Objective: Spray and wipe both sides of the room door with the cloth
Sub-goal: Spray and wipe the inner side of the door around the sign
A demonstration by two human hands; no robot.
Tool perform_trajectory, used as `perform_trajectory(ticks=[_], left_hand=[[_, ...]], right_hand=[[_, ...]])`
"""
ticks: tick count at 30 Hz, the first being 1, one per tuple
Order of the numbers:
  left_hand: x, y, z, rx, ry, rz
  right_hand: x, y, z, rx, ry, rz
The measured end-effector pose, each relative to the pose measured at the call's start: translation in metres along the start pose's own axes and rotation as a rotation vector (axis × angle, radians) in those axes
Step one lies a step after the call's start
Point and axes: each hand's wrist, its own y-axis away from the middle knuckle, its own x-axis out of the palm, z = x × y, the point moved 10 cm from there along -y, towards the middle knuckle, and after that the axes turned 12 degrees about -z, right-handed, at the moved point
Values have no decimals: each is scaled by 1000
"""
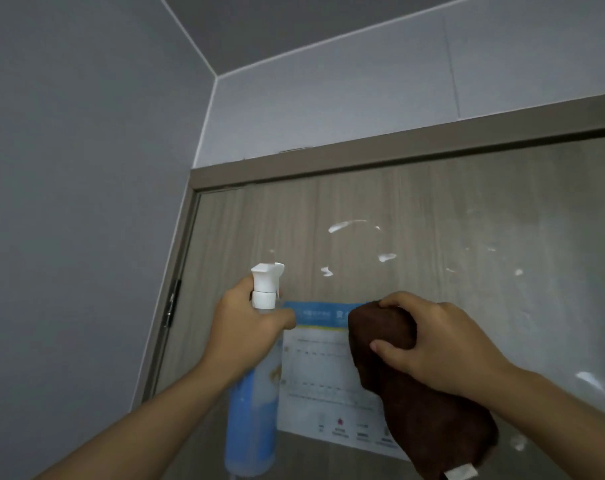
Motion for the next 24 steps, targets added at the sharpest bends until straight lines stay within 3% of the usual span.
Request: perform_trajectory(ticks=[6,13,19,24], left_hand=[[-31,-48,29,-3,25,-8],[-48,-101,62,17,76,122],[-49,-134,84,85,36,233],[-42,-150,95,99,172,278]], right_hand=[[22,-34,42,-59,85,-34],[63,-67,101,-219,284,-20],[84,-99,122,-217,425,-10],[89,-103,126,-168,509,-21]])
